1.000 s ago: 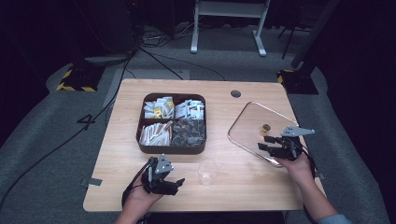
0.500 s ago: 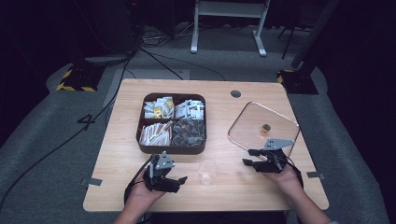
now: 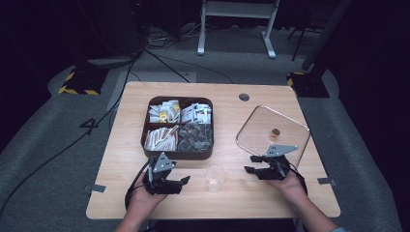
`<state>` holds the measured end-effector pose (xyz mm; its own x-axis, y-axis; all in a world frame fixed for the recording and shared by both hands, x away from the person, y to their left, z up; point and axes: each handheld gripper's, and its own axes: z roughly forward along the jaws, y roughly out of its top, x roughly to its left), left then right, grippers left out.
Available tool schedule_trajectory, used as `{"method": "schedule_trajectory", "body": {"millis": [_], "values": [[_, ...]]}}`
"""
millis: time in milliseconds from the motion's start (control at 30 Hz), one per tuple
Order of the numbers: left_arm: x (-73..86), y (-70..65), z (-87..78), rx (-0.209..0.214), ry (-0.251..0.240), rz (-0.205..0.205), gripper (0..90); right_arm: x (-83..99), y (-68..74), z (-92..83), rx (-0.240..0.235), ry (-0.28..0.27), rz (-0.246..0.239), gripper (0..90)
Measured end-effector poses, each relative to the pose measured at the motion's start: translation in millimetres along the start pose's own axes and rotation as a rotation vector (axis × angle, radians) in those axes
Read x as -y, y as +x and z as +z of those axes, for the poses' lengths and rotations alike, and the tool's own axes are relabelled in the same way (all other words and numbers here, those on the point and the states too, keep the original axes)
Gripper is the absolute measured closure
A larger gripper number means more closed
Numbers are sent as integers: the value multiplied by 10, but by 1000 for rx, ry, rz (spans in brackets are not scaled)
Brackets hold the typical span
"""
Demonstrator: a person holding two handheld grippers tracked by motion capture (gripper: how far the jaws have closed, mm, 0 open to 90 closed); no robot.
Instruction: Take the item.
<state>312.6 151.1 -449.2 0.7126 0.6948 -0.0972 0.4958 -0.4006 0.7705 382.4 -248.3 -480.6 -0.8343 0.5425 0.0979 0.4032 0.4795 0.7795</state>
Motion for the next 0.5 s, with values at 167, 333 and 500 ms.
{"method": "schedule_trajectory", "body": {"millis": [167,333,500], "values": [[-82,48,-49,-44,-38,-8,295,41,44,115,15,24,-23,426],[-139,81,-63,-66,-52,-23,295,65,67,189,20,31,-35,421],[-285,161,-25,-94,-46,-52,307,97,101,260,66,36,-77,414]]}}
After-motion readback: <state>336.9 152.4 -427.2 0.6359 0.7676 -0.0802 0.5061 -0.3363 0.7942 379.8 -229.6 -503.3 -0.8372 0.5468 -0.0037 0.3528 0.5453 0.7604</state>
